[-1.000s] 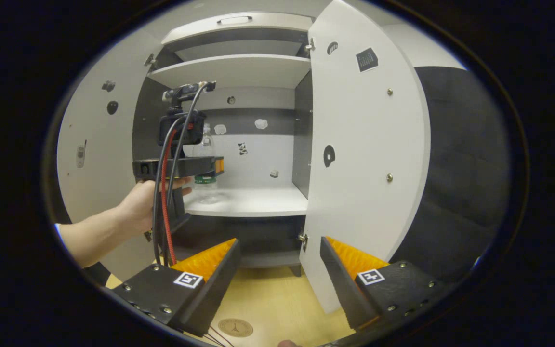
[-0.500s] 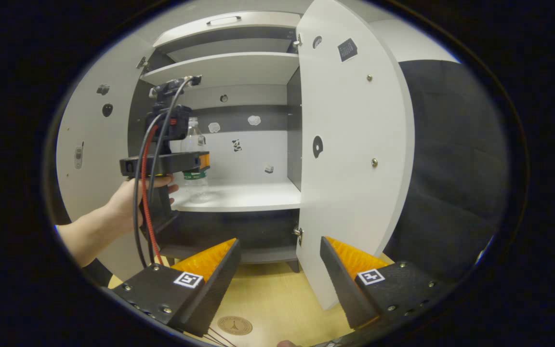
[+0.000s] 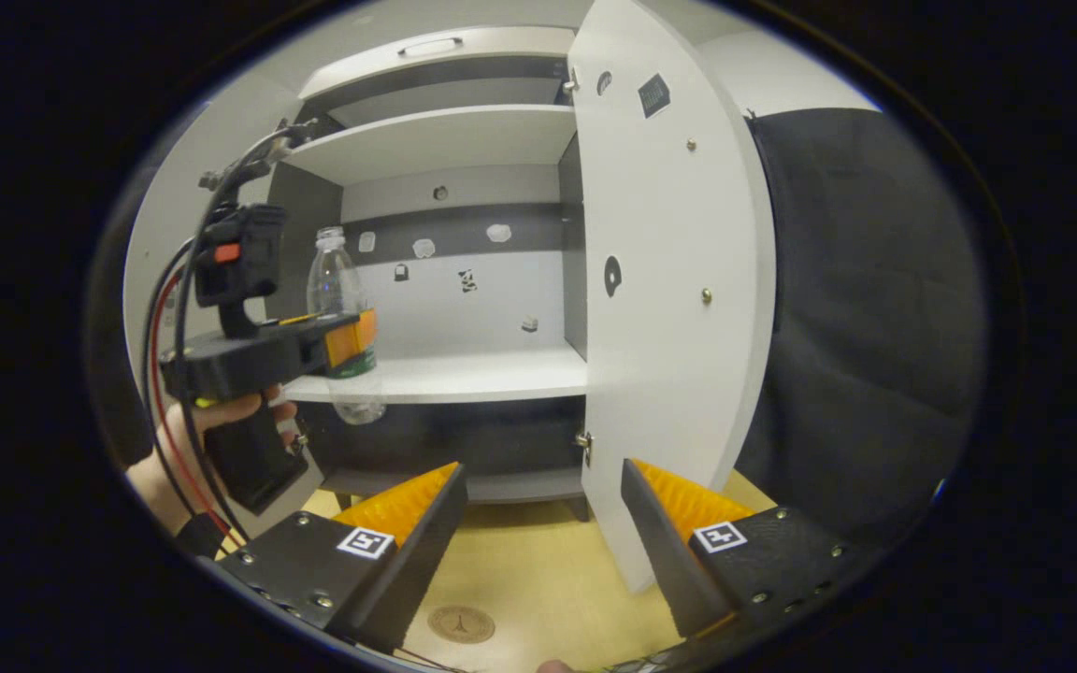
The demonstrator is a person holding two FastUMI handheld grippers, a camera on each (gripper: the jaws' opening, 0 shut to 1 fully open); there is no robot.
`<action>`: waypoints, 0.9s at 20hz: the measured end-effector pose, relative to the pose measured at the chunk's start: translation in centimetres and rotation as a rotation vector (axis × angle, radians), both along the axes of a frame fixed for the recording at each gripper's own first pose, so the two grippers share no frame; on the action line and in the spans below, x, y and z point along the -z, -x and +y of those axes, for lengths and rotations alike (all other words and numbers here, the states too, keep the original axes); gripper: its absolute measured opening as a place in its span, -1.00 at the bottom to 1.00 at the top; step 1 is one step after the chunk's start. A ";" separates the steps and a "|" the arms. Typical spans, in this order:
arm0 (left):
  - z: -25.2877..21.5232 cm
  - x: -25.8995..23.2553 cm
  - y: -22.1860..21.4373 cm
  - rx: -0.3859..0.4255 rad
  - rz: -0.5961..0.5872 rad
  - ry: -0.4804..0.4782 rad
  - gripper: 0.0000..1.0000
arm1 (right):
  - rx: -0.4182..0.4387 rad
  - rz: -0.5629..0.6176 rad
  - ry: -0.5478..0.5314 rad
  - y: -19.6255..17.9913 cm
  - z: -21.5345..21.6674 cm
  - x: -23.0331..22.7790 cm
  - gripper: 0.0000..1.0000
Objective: Grasp the bottle in the cabinet with the left hand and place it on the coaster, then close the right door with the right hand and the left door with the left hand.
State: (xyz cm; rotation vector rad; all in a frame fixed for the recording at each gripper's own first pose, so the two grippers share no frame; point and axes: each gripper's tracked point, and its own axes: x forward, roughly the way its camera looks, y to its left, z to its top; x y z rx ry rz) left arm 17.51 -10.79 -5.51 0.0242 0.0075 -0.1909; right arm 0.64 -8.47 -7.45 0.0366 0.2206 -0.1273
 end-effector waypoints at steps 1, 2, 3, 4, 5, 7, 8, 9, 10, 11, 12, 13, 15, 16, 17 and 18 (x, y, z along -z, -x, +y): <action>-0.3 1.0 1.3 0.007 0.005 -0.014 0.63 | -0.004 0.002 -0.003 0.2 0.0 0.1 1.00; -0.4 1.9 2.6 0.011 0.010 -0.025 0.63 | -0.008 0.005 -0.005 0.4 0.0 0.2 1.00; -0.8 2.8 3.9 0.025 0.015 -0.028 0.63 | -0.009 0.011 -0.006 0.6 0.0 0.4 1.00; -1.1 3.8 5.2 0.033 0.023 -0.031 0.63 | -0.009 0.010 -0.008 0.9 0.0 0.4 1.00; -1.1 5.1 6.4 0.036 0.040 -0.035 0.63 | -0.013 0.006 -0.009 1.2 0.0 0.3 1.00; -2.1 7.6 8.8 0.064 0.083 -0.028 0.63 | -0.015 0.013 0.001 1.7 -0.3 0.5 1.00; -2.4 8.8 9.9 0.073 0.100 -0.024 0.63 | -0.012 0.016 0.005 2.2 -0.5 0.8 1.00; -2.8 10.1 10.8 0.085 0.114 -0.027 0.63 | -0.011 0.020 0.005 2.5 -0.7 0.9 1.00; -3.1 11.3 11.7 0.095 0.127 -0.039 0.63 | -0.007 0.025 0.005 2.9 -1.0 1.3 1.00; -3.6 12.8 12.5 0.105 0.142 -0.049 0.63 | -0.003 0.035 0.007 3.4 -1.2 1.7 1.00; -4.1 14.1 13.2 0.122 0.143 -0.052 0.64 | 0.001 0.047 0.009 3.8 -1.6 2.2 1.00; -4.5 15.6 13.9 0.133 0.156 -0.067 0.64 | 0.001 0.064 0.009 4.3 -1.8 2.8 1.00; -5.3 19.0 15.0 0.156 0.186 -0.105 0.64 | 0.010 0.100 0.008 5.3 -2.4 4.1 1.00; -5.6 20.6 15.6 0.170 0.206 -0.114 0.64 | 0.016 0.108 0.012 5.8 -2.8 4.6 1.00; -6.2 22.2 16.2 0.188 0.227 -0.117 0.64 | 0.024 0.119 0.018 6.3 -3.3 5.0 1.00; -6.5 23.6 16.7 0.198 0.244 -0.119 0.64 | 0.031 0.135 0.024 6.8 -3.7 5.8 1.00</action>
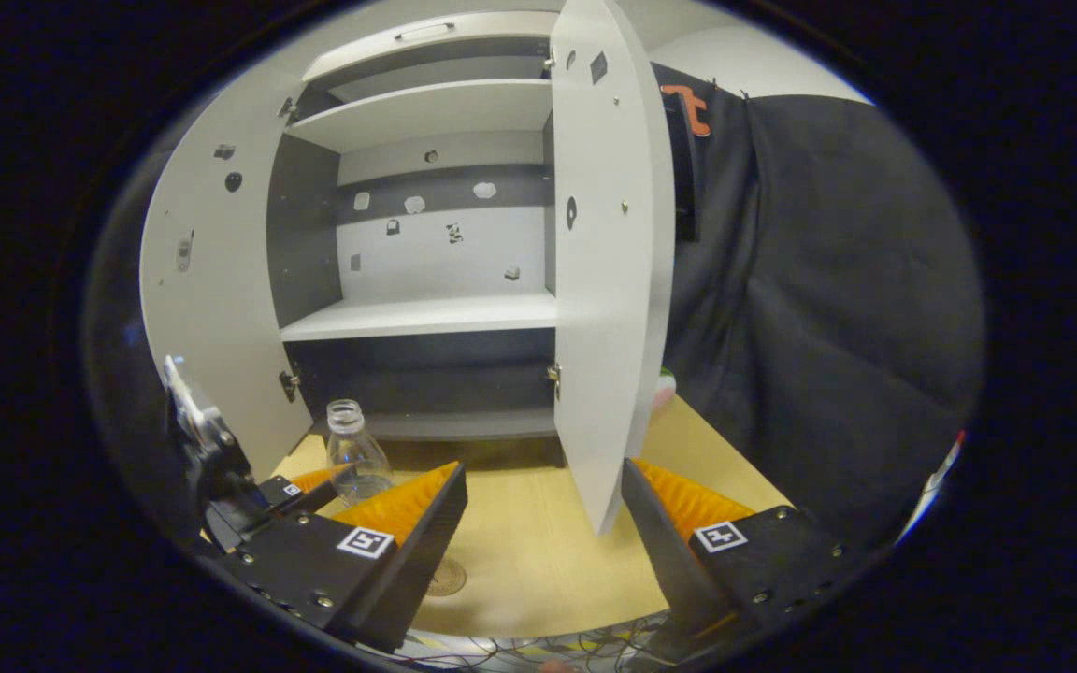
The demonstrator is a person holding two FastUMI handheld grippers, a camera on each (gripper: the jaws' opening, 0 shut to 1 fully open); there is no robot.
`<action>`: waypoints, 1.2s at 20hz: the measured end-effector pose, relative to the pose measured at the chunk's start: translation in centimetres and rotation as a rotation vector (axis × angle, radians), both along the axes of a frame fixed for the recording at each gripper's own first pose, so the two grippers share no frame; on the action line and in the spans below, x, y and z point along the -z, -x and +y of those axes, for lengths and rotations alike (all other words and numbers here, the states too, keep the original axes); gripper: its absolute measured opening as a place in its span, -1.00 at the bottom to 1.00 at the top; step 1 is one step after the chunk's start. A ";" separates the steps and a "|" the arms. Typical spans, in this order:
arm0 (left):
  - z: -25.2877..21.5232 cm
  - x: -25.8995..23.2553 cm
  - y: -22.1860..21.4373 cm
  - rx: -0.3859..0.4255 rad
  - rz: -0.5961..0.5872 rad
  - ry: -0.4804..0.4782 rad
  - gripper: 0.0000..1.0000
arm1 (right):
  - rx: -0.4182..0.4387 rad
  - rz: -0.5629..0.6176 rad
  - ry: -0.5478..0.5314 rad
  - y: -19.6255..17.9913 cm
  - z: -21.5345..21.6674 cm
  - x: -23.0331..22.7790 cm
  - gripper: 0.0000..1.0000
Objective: Grasp the bottle in the cabinet with the left hand and place it on the coaster, then close the right door with the right hand and the left door with the left hand.
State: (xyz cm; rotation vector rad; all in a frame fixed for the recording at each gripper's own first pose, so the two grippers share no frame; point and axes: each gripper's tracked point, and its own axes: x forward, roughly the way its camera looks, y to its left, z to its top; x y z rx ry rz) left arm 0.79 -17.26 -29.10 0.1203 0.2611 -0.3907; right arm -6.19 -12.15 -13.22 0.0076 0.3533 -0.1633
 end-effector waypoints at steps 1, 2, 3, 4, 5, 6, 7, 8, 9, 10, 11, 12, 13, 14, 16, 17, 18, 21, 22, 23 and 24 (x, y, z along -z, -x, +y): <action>-0.3 1.6 0.4 0.010 0.027 -0.004 0.64 | 0.009 0.017 0.005 0.5 -0.4 0.7 1.00; -0.6 2.9 0.8 0.017 0.047 -0.004 0.64 | 0.017 0.033 0.009 1.0 -0.9 1.3 1.00; -0.9 4.1 1.2 0.025 0.069 0.001 0.65 | 0.024 0.050 0.012 1.5 -1.2 1.9 1.00; -1.1 5.2 1.4 0.027 0.084 0.001 0.65 | 0.027 0.053 0.008 1.8 -1.5 2.2 1.00; -1.2 6.0 1.4 0.030 0.091 0.007 0.65 | 0.024 0.044 -0.004 2.1 -1.6 2.1 1.00; -1.2 6.8 1.3 0.023 0.104 0.011 0.65 | 0.029 0.033 -0.010 2.3 -1.8 2.2 1.00; -1.3 7.5 1.4 0.020 0.117 0.024 0.65 | 0.037 0.030 -0.009 2.3 -2.2 2.2 1.00; -1.3 7.5 1.1 0.018 0.102 0.027 0.65 | 0.042 0.029 -0.006 2.4 -2.6 2.3 1.00; -1.5 7.4 1.0 0.019 0.095 0.037 0.66 | 0.049 0.036 -0.007 2.5 -2.8 2.5 1.00; -1.3 7.6 0.9 0.010 0.107 0.027 0.64 | 0.050 0.044 -0.011 2.5 -3.0 2.8 1.00; -1.1 7.7 1.0 0.002 0.112 0.030 0.65 | 0.049 0.050 -0.016 2.6 -3.0 3.0 1.00; -1.1 7.6 1.0 -0.005 0.116 0.036 0.65 | 0.046 0.053 -0.018 2.4 -3.0 3.1 1.00; -1.0 7.7 1.1 -0.009 0.119 0.038 0.65 | 0.044 0.055 -0.020 2.3 -3.1 3.2 1.00; -0.9 7.8 1.4 -0.010 0.120 0.032 0.65 | 0.040 0.056 -0.026 2.3 -3.0 3.3 1.00; -0.6 7.7 2.0 -0.013 0.115 0.016 0.65 | 0.029 0.058 -0.039 2.1 -2.6 3.4 1.00; -0.5 7.7 2.1 -0.015 0.110 0.017 0.66 | 0.023 0.063 -0.042 2.1 -2.5 3.6 1.00; -0.5 7.7 2.4 -0.012 0.107 0.011 0.65 | 0.019 0.072 -0.043 2.2 -2.4 4.0 1.00; -0.3 7.8 2.8 -0.006 0.093 -0.012 0.67 | 0.012 0.098 -0.038 2.7 -2.4 4.6 1.00; -0.2 7.7 2.8 -0.006 0.090 -0.008 0.67 | 0.003 0.100 -0.034 3.0 -2.2 4.7 1.00; -0.4 7.7 2.9 -0.004 0.093 -0.005 0.67 | -0.005 0.100 -0.030 3.1 -2.0 4.6 1.00; -0.3 7.4 2.8 -0.007 0.084 0.003 0.70 | -0.012 0.102 -0.029 3.3 -1.8 4.7 1.00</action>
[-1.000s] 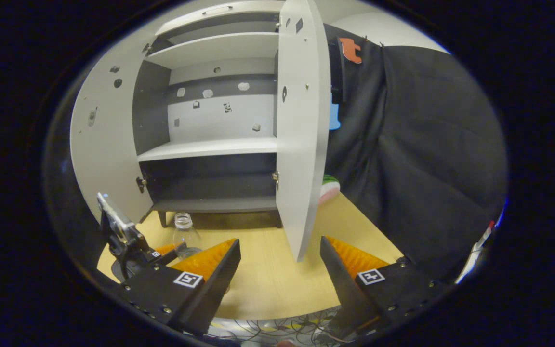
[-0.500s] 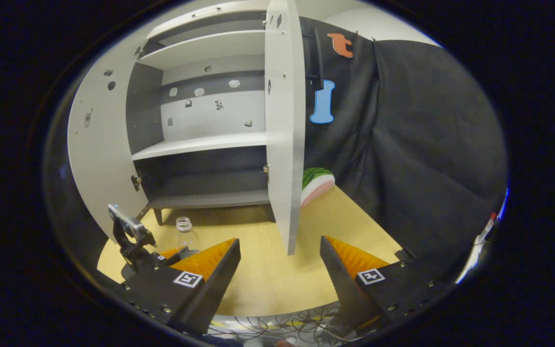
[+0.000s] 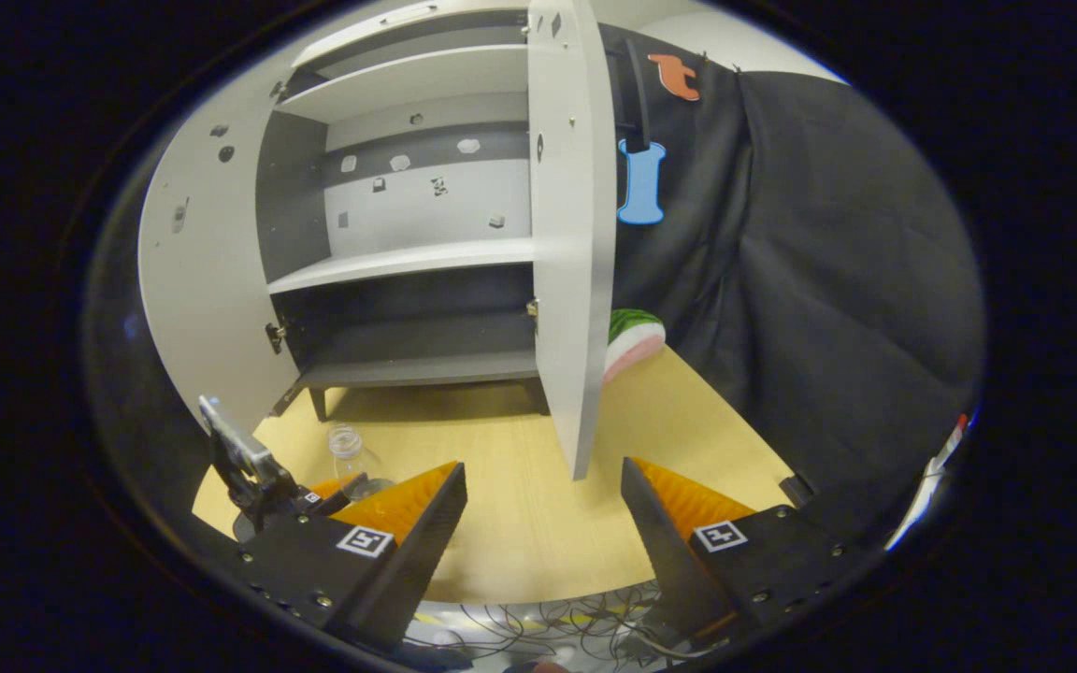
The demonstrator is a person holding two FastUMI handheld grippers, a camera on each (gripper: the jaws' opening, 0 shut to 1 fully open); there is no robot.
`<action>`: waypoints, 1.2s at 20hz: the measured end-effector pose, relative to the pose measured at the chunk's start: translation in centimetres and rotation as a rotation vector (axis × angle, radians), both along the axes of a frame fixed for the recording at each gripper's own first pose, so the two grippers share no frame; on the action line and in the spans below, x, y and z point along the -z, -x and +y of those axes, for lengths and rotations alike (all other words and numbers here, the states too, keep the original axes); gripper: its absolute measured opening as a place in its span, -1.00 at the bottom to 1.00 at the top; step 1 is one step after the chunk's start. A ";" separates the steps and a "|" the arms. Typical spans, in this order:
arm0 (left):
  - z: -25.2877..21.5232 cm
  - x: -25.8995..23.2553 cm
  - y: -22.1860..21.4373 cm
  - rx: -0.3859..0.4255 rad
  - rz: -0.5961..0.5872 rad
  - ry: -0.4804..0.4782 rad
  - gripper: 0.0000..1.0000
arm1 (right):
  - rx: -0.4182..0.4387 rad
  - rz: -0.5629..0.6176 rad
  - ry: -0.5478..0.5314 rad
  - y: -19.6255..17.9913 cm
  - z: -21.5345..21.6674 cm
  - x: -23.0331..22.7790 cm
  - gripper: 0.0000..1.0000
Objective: Grasp the bottle in the cabinet with the left hand and place it on the coaster, then close the right door with the right hand and the left door with the left hand.
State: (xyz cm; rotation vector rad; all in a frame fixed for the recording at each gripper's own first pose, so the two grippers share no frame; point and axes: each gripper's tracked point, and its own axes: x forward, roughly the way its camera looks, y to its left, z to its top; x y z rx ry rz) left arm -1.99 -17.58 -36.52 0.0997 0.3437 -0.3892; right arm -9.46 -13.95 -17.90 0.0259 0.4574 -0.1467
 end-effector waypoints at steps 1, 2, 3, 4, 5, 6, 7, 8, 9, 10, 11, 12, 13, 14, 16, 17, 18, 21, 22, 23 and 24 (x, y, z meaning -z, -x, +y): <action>0.1 -0.3 -0.1 -0.007 -0.003 0.007 0.74 | -0.003 0.005 -0.001 0.1 0.1 0.1 1.00; 0.3 -0.5 -0.2 -0.014 -0.004 0.010 0.84 | -0.003 0.008 -0.006 0.1 0.1 0.2 1.00; 0.2 -0.6 -0.2 -0.012 -0.003 0.014 0.90 | -0.002 0.009 -0.015 0.2 0.2 0.2 1.00; 0.2 -0.7 -0.2 -0.013 -0.001 0.015 0.94 | -0.003 0.007 -0.024 0.3 0.3 0.1 1.00; 0.2 -0.8 -0.3 -0.012 -0.004 0.015 0.94 | -0.003 0.005 -0.027 0.4 0.2 -0.1 1.00; 0.2 -1.1 -0.3 -0.009 -0.010 0.015 0.92 | -0.003 0.003 -0.027 0.5 0.2 -0.1 1.00; 0.1 -1.4 -0.3 -0.006 -0.018 0.017 0.94 | -0.003 0.002 -0.026 0.6 0.2 -0.2 1.00; 0.1 -1.7 -0.3 -0.005 -0.024 0.017 0.92 | -0.003 0.000 -0.026 0.7 0.2 -0.3 1.00; 0.1 -1.9 -0.4 -0.005 -0.026 0.018 0.92 | -0.003 -0.002 -0.026 0.8 0.1 -0.5 1.00; 0.2 -2.3 -0.5 -0.009 -0.031 0.019 0.92 | -0.001 -0.010 -0.026 0.8 0.0 -0.7 1.00; 0.2 -2.8 -0.5 -0.012 -0.039 0.023 0.93 | -0.001 -0.017 -0.024 0.9 -0.2 -1.1 1.00; 0.2 -3.6 -0.7 -0.015 -0.046 0.027 0.92 | -0.003 -0.023 -0.023 1.0 -0.2 -1.3 1.00; 0.1 -4.3 -0.7 -0.016 -0.056 0.031 0.93 | -0.005 -0.031 -0.022 1.0 -0.3 -1.8 1.00; 0.0 -5.4 -0.7 -0.016 -0.070 0.038 0.93 | -0.006 -0.042 -0.020 1.0 -0.6 -2.2 1.00; -0.2 -7.9 -0.9 -0.010 -0.106 0.059 0.93 | -0.005 -0.071 -0.023 0.9 -1.0 -3.4 1.00; -0.4 -9.3 -0.9 -0.007 -0.123 0.072 0.93 | -0.004 -0.077 -0.025 0.9 -1.3 -3.9 1.00; -0.3 -10.7 -1.1 -0.014 -0.140 0.078 0.92 | -0.001 -0.078 -0.023 0.8 -1.7 -4.1 1.00; 0.1 -15.8 -1.6 -0.028 -0.207 0.111 0.92 | 0.003 -0.109 -0.012 0.4 -3.2 -6.2 1.00; 0.2 -17.4 -1.7 -0.030 -0.226 0.118 0.92 | 0.009 -0.128 -0.015 0.0 -3.8 -7.2 1.00; 0.4 -18.9 -1.8 -0.040 -0.246 0.126 0.92 | 0.015 -0.158 -0.016 -0.4 -4.5 -8.5 1.00; 0.8 -20.4 -1.9 -0.045 -0.257 0.134 0.92 | 0.020 -0.191 -0.015 -1.0 -5.1 -9.9 1.00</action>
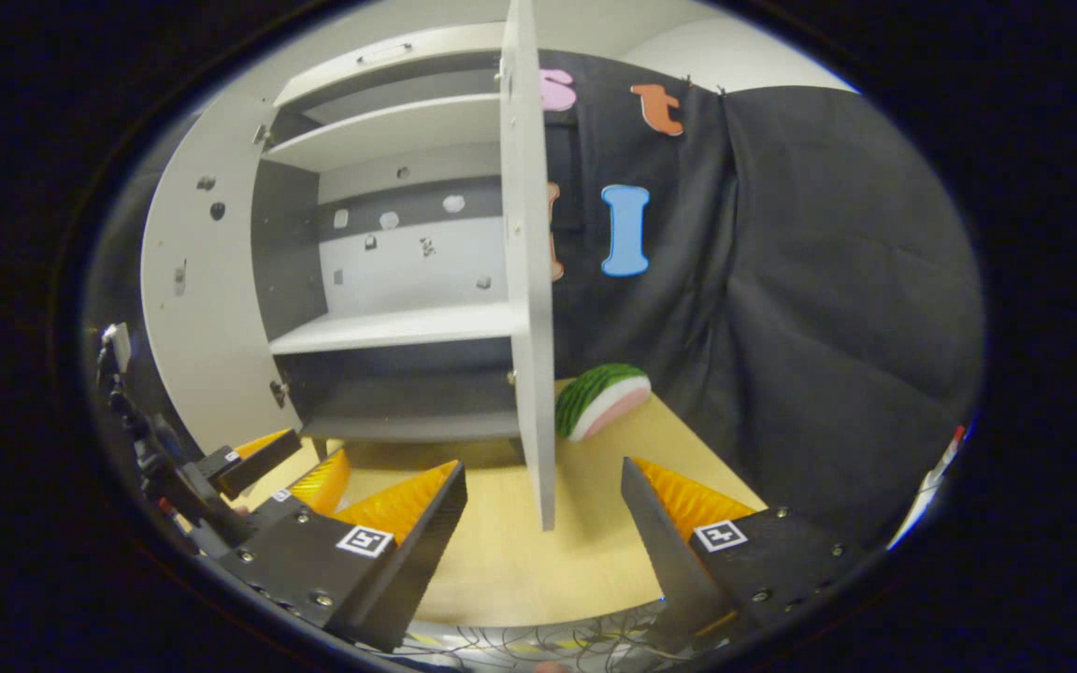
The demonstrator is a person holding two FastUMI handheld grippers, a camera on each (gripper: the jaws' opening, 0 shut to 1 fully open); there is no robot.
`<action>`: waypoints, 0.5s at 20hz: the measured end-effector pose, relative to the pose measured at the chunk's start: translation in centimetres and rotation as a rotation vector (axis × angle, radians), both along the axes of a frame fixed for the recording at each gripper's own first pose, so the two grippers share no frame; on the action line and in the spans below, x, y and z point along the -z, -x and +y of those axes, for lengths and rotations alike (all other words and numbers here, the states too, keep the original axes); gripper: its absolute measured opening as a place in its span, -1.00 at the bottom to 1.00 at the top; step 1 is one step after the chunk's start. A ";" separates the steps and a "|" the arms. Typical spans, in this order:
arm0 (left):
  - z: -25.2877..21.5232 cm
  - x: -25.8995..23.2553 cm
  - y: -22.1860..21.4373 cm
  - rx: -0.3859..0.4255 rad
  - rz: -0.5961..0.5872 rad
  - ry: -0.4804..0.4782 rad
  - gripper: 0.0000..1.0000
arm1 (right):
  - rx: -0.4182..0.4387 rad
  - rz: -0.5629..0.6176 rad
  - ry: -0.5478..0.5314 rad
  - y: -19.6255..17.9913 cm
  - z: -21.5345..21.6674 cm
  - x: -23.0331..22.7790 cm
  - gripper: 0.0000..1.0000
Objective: Grasp the bottle in the cabinet with the left hand and place it on the coaster, then close the right door with the right hand and the left door with the left hand.
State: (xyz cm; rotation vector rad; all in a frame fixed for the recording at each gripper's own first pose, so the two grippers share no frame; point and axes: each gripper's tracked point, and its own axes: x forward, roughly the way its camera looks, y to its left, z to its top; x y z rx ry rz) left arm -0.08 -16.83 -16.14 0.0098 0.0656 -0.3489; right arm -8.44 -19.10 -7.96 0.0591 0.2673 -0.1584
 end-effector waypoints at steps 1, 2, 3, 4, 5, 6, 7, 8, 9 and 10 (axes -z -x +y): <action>0.3 -1.2 0.1 -0.008 -0.008 0.012 0.92 | 0.003 -0.028 0.001 -0.5 -0.7 -1.3 1.00; 1.0 -2.7 0.1 -0.022 -0.023 0.027 0.92 | 0.004 -0.057 0.001 -1.1 -1.4 -2.7 1.00; 1.6 -4.0 0.1 -0.030 -0.034 0.045 0.92 | 0.005 -0.080 0.001 -1.7 -2.1 -4.0 1.00; 2.1 -4.9 0.2 -0.040 -0.033 0.056 0.91 | 0.004 -0.098 -0.003 -2.3 -2.9 -5.1 0.96; 2.8 -5.5 0.3 -0.056 -0.030 0.065 0.91 | 0.000 -0.113 -0.009 -3.0 -3.5 -6.1 0.96; 3.5 -6.0 0.4 -0.070 -0.016 0.072 0.92 | 0.001 -0.133 -0.013 -3.5 -4.2 -7.1 0.96; 4.0 -6.5 0.5 -0.083 -0.009 0.081 0.91 | -0.002 -0.155 -0.015 -4.1 -4.8 -8.1 0.96; 4.6 -7.0 0.6 -0.097 -0.003 0.090 0.89 | -0.004 -0.171 -0.012 -4.9 -5.3 -8.9 0.94; 5.1 -7.3 0.5 -0.112 -0.004 0.095 0.88 | -0.009 -0.178 -0.012 -5.6 -5.9 -9.5 0.97; 5.7 -7.5 0.3 -0.130 0.002 0.090 0.86 | -0.018 -0.183 -0.014 -6.1 -6.1 -10.0 1.00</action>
